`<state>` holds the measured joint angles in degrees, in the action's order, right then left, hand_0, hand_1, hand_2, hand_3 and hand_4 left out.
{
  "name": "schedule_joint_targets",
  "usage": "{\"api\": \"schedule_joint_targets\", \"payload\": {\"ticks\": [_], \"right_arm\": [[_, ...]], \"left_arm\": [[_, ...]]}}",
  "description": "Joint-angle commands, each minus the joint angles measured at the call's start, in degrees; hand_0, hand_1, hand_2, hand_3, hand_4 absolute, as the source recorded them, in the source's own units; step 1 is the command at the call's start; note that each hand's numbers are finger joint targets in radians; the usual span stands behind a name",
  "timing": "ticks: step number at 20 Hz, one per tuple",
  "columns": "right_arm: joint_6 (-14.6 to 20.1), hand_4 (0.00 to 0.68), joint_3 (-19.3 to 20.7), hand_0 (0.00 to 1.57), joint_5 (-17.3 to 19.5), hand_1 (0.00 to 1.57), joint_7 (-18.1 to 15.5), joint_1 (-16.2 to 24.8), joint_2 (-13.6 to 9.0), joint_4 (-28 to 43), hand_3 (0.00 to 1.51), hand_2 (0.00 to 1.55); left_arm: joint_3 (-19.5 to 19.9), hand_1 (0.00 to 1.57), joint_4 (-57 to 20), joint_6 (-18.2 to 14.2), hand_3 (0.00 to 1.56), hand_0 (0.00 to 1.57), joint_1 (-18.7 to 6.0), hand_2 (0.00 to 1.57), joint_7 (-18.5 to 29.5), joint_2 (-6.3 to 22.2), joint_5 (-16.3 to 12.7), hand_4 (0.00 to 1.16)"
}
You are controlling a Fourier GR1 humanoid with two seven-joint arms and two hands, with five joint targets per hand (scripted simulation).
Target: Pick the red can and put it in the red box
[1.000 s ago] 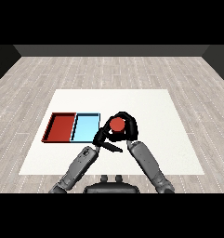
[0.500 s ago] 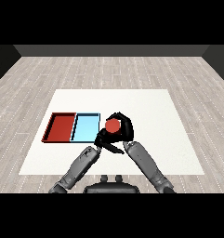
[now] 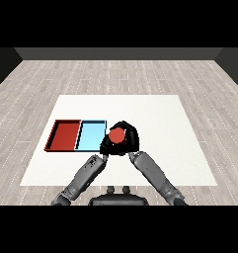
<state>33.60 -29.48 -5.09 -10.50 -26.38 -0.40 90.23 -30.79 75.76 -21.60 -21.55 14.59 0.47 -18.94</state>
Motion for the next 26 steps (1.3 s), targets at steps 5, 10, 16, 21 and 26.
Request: {"api": "schedule_joint_targets", "payload": {"ticks": [5, 10, 16, 21, 26], "right_arm": [[2.08, 0.626, -2.94, 1.57, -2.37, 1.57, -2.72, 1.06, 0.38, -0.40, 1.40, 1.47], [1.83, 0.631, -0.88, 1.57, -0.27, 1.57, 3.07, -1.71, 0.39, 1.59, 1.40, 1.47], [-0.44, 0.172, 1.21, 1.42, -1.82, 1.42, 1.60, -1.26, 0.38, -0.84, 1.28, 1.35], [-3.92, 0.000, 0.04, 0.00, 5.34, 0.00, 7.84, -0.29, -0.27, -0.46, 0.00, 0.00], [-2.74, 0.000, 0.64, 0.00, 4.48, 0.00, 5.81, -1.38, 0.38, -3.64, 0.00, 0.00]], "left_arm": [[-3.08, 1.57, -1.61, -7.37, 1.50, 1.57, -0.24, 1.57, 0.92, -0.44, -1.56, 1.13], [-0.55, 1.57, -0.08, -5.05, 1.50, 1.57, 0.30, 1.57, -2.44, -0.44, -0.60, 1.13], [-4.88, 1.57, -2.19, -14.18, 1.49, 1.57, -4.96, 1.57, 0.08, -0.43, -3.23, 1.13], [-0.51, 1.57, -0.08, -8.66, 1.50, 1.57, -1.56, 1.57, -1.18, -0.43, 0.00, 1.13], [-5.62, 1.57, 0.25, -12.91, 1.50, 1.57, -0.94, 1.57, 0.53, -0.44, -1.09, 1.13]]}}
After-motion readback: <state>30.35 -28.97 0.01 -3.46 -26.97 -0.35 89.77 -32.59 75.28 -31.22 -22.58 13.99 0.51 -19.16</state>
